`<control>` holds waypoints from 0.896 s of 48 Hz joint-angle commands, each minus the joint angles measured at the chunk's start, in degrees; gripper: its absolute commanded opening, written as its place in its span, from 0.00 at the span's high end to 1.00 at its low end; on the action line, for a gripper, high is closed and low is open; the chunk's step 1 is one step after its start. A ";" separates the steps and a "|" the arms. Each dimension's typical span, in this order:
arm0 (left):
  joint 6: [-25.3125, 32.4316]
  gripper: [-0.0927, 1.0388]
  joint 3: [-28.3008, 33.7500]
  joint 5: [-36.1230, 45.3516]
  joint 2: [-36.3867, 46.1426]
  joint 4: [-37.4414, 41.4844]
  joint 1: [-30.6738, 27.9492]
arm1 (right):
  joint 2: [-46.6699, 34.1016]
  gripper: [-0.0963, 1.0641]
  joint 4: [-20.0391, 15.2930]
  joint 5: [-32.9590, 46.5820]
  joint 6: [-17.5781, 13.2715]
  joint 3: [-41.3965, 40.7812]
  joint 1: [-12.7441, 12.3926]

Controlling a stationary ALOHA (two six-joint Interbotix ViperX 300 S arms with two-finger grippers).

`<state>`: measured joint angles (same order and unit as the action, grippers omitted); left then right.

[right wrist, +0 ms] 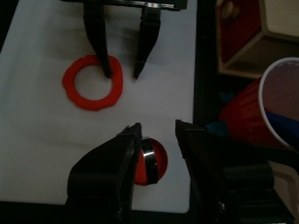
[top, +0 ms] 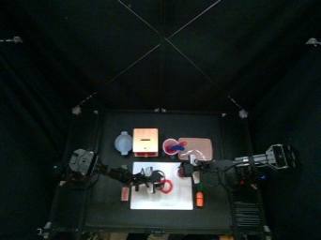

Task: Get the cutter from the drawer then cut the dough then place the extra dough in the bowl
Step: Place the extra dough in the bowl

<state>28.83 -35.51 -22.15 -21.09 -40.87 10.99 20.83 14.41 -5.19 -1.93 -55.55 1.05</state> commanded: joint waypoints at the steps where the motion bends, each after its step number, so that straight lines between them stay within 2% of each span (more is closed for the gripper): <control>1: -0.18 0.28 -0.26 1.14 0.00 0.00 0.09 | 0.09 0.26 -0.09 0.53 0.00 1.41 -0.09; 10: 0.18 0.40 -0.35 1.23 0.44 0.62 0.09 | -0.09 0.26 -0.09 0.53 0.00 1.76 -0.26; 22: 0.18 0.41 -2.72 -3.96 6.33 2.64 0.00 | 0.00 0.26 -0.09 0.44 0.00 2.11 -0.62; 36: 0.62 0.41 -13.45 -17.31 21.27 3.96 -0.53 | 0.62 0.26 -0.09 0.53 0.00 2.29 -0.62; 43: 2.37 0.41 -18.11 -21.09 30.67 3.96 -4.66 | 0.35 0.26 -0.09 0.53 0.09 2.81 -0.70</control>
<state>30.23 -52.38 -41.13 3.34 -37.09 9.14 20.30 14.41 -5.10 -1.93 -54.40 0.53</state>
